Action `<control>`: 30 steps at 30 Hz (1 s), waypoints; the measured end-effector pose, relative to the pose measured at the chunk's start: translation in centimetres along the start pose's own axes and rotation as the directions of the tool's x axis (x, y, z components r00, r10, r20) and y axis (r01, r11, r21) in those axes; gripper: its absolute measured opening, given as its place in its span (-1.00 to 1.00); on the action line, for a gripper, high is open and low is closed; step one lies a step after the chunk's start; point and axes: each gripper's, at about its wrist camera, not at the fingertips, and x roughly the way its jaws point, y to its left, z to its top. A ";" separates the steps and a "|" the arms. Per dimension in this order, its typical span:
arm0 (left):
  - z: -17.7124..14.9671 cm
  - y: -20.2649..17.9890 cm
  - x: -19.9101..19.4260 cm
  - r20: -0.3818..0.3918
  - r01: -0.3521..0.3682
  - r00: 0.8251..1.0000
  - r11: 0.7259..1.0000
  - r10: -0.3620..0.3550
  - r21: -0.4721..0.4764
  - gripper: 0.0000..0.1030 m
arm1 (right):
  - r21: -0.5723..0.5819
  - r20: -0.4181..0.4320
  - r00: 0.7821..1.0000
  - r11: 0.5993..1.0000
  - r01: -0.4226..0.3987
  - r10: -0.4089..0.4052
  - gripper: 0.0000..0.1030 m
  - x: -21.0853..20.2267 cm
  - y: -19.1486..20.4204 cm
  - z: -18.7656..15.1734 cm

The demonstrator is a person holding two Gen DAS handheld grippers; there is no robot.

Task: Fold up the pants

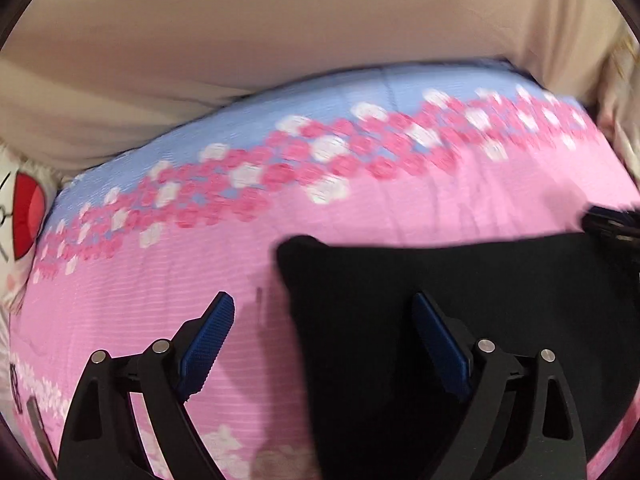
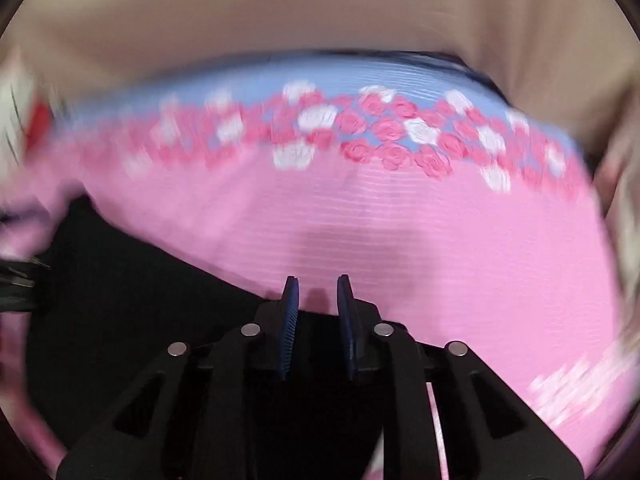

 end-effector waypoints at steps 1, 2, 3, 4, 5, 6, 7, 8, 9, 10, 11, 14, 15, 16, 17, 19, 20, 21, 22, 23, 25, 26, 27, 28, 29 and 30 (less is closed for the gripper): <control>-0.3 1.2 -1.1 0.017 -0.005 1.000 1.000 0.006 -0.017 0.72 | 0.031 0.053 0.999 0.999 -0.013 0.011 -0.56 -2.4 -0.7 -0.6; -0.8 2.1 -2.2 0.032 -0.015 0.999 0.999 0.016 -0.032 0.70 | 0.038 0.081 0.997 0.999 -0.019 0.016 -0.43 -4.2 -1.2 -1.2; -1.6 3.0 -3.5 0.052 -0.005 0.999 0.999 0.008 -0.042 0.75 | 0.049 0.107 0.993 0.998 -0.047 0.042 0.10 -6.0 -1.7 -2.4; -2.9 4.0 -4.9 0.067 0.039 0.997 0.998 -0.036 -0.043 0.82 | 0.063 0.125 0.990 0.995 -0.075 0.067 0.45 -7.4 -2.4 -3.5; -4.4 5.0 -6.2 0.072 0.083 0.994 0.995 -0.080 -0.052 0.87 | 0.082 0.152 0.983 0.990 -0.115 0.101 0.80 -9.4 -3.2 -5.6; -5.5 5.7 -6.9 0.075 0.113 0.991 0.991 -0.108 -0.066 0.87 | 0.086 0.159 0.980 0.987 -0.136 0.121 0.79 -10.5 -3.6 -7.2; -7.5 6.6 -7.9 0.075 0.176 0.983 0.980 -0.170 -0.091 0.87 | 0.103 0.154 0.973 0.977 -0.187 0.170 0.79 -11.4 -4.3 -9.2; -9.1 7.2 -8.4 0.064 0.223 0.974 0.968 -0.217 -0.113 0.87 | 0.132 0.150 0.966 0.964 -0.230 0.210 0.79 -12.1 -5.0 -10.9; -10.6 7.6 -8.6 0.046 0.270 0.963 0.953 -0.267 -0.137 0.87 | 0.172 0.152 0.956 0.946 -0.275 0.251 0.79 -12.8 -5.2 -12.9; -12.5 8.0 -8.7 0.019 0.324 0.945 0.932 -0.326 -0.163 0.87 | 0.212 0.150 0.943 0.922 -0.324 0.297 0.79 -13.1 -5.7 -14.6; -14.0 8.2 -8.7 -0.003 0.354 0.933 0.917 -0.361 -0.183 0.87 | 0.257 0.145 0.925 0.889 -0.378 0.352 0.79 -13.3 -6.3 -16.6; -18.1 8.3 -8.2 -0.081 0.388 0.905 0.888 -0.418 -0.247 0.87 | 0.351 0.104 0.906 0.838 -0.419 0.410 0.79 -12.9 -7.2 -21.1; -19.1 8.3 -7.9 -0.103 0.396 0.894 0.877 -0.436 -0.273 0.87 | 0.379 0.089 0.901 0.822 -0.425 0.424 0.79 -12.9 -7.6 -22.1; -20.0 8.2 -7.4 -0.125 0.410 0.878 0.862 -0.461 -0.299 0.87 | 0.414 0.075 0.888 0.796 -0.441 0.453 0.79 -12.2 -7.9 -23.3; -20.6 8.0 -7.0 -0.132 0.414 0.872 0.854 -0.471 -0.316 0.86 | 0.434 0.073 0.877 0.777 -0.456 0.474 0.78 -11.9 -8.1 -24.1; -20.7 7.4 -7.2 -0.104 0.395 0.892 0.869 -0.441 -0.297 0.86 | 0.418 0.096 0.872 0.775 -0.473 0.481 0.80 -12.2 -7.9 -24.6; -20.4 6.8 -7.1 -0.101 0.382 0.900 0.880 -0.424 -0.282 0.86 | 0.415 0.098 0.866 0.771 -0.483 0.490 0.80 -12.0 -7.8 -24.2; -20.1 6.3 -6.9 -0.094 0.379 0.905 0.886 -0.415 -0.266 0.86 | 0.410 0.105 0.858 0.764 -0.497 0.502 0.80 -11.9 -7.7 -23.9; -19.6 5.5 -6.6 -0.087 0.370 0.912 0.896 -0.401 -0.246 0.86 | 0.399 0.104 0.851 0.762 -0.510 0.515 0.79 -11.4 -7.5 -23.5; -19.1 4.8 -6.2 -0.082 0.367 0.916 0.902 -0.393 -0.225 0.86 | 0.384 0.097 0.850 0.768 -0.512 0.518 0.79 -10.8 -7.1 -22.8; -17.9 3.5 -5.5 -0.070 0.380 0.915 0.906 -0.398 -0.185 0.86 | 0.360 0.100 0.837 0.764 -0.535 0.539 0.79 -9.8 -6.7 -21.4; -17.3 3.1 -5.1 -0.066 0.381 0.915 0.907 -0.397 -0.177 0.86 | 0.355 0.101 0.833 0.763 -0.541 0.544 0.78 -9.4 -6.7 -20.7; -16.6 2.9 -4.6 -0.061 0.390 0.913 0.905 -0.404 -0.170 0.86 | 0.346 0.103 0.828 0.761 -0.549 0.551 0.78 -9.0 -6.6 -20.0; -15.7 2.5 -4.0 -0.058 0.399 0.909 0.902 -0.413 -0.163 0.86 | 0.341 0.104 0.824 0.759 -0.555 0.557 0.78 -8.8 -6.6 -19.7; -15.4 2.6 -3.8 -0.055 0.409 0.905 0.898 -0.422 -0.163 0.86 | 0.333 0.102 0.823 0.760 -0.558 0.559 0.77 -8.3 -6.5 -18.9; -14.9 2.4 -3.5 -0.054 0.423 0.898 0.892 -0.436 -0.161 0.86 | 0.325 0.100 0.820 0.760 -0.563 0.564 0.77 -7.9 -6.5 -18.2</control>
